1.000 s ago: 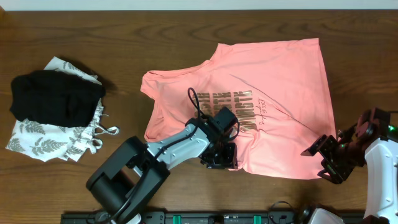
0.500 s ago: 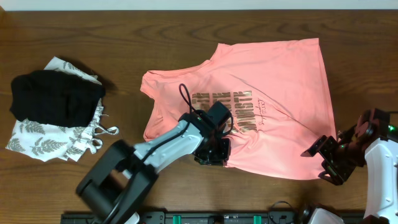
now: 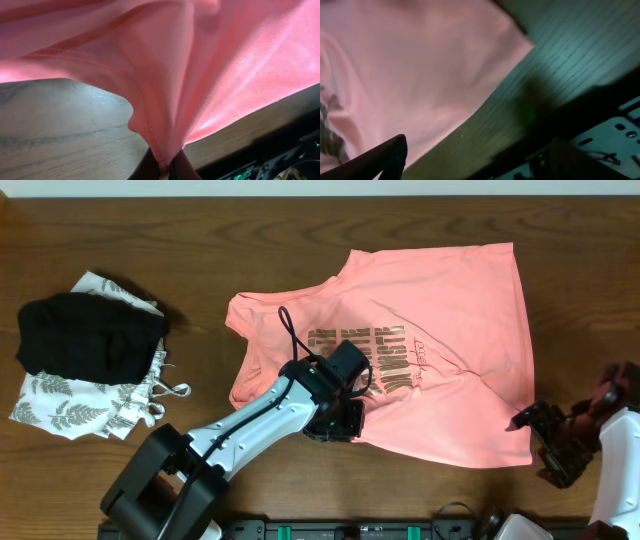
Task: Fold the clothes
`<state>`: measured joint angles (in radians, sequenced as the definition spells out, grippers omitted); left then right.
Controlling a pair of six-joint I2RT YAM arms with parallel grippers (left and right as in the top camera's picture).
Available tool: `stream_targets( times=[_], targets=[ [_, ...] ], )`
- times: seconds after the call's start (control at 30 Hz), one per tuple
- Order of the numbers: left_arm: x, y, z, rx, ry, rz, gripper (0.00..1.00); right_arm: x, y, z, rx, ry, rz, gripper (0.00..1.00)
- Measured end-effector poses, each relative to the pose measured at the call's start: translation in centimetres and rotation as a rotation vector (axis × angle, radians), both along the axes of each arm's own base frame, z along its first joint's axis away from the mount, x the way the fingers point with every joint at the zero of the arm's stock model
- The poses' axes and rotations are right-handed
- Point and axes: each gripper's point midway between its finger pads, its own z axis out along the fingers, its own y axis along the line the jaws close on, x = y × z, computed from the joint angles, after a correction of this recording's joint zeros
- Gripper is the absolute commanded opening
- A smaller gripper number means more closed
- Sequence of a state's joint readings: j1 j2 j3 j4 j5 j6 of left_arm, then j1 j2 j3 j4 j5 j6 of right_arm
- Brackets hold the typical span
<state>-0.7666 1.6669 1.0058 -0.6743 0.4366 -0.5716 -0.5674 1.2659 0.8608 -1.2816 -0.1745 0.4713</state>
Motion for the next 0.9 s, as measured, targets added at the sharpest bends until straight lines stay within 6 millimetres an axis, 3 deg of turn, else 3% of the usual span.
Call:
stream_targets(
  times=[0.17, 0.4, 0.53, 0.6, 0.67, 0.73, 0.77, 0.83, 0.9],
  targets=[
    [0.1, 0.1, 0.0, 0.005, -0.007, -0.002, 0.06, 0.3, -1.7, -1.3, -0.042, 0.004, -0.057, 0.89],
    [0.2, 0.1, -0.1, 0.009, -0.013, -0.002, 0.06, -0.1, -1.5, -6.5, -0.026, 0.032, -0.096, 0.86],
    [0.2, 0.2, -0.1, 0.011, -0.016, -0.002, 0.06, 0.2, -1.4, -8.1, -0.020, 0.020, -0.100, 0.85],
    [0.3, 0.2, -0.1, 0.010, -0.017, -0.004, 0.06, 0.5, -1.6, -8.7, -0.026, 0.004, -0.100, 0.75],
    [0.3, 0.2, -0.1, 0.010, -0.017, -0.005, 0.06, 0.5, -1.9, -8.8, -0.043, -0.002, -0.106, 0.50],
    [0.3, 0.2, -0.1, 0.010, -0.017, -0.005, 0.06, 1.0, -2.3, -8.9, -0.064, -0.028, -0.112, 0.18],
    [0.3, 0.2, -0.1, 0.010, -0.017, -0.005, 0.06, 1.2, -2.5, -8.9, -0.073, -0.041, -0.113, 0.09],
    [0.2, 0.2, -0.1, 0.012, -0.016, -0.005, 0.06, 1.3, -2.4, -9.0, -0.070, -0.048, -0.110, 0.02],
    [0.2, 0.2, -0.1, 0.014, -0.013, -0.005, 0.05, 1.1, -2.1, -9.0, -0.054, -0.045, -0.106, 0.01]
  ],
)
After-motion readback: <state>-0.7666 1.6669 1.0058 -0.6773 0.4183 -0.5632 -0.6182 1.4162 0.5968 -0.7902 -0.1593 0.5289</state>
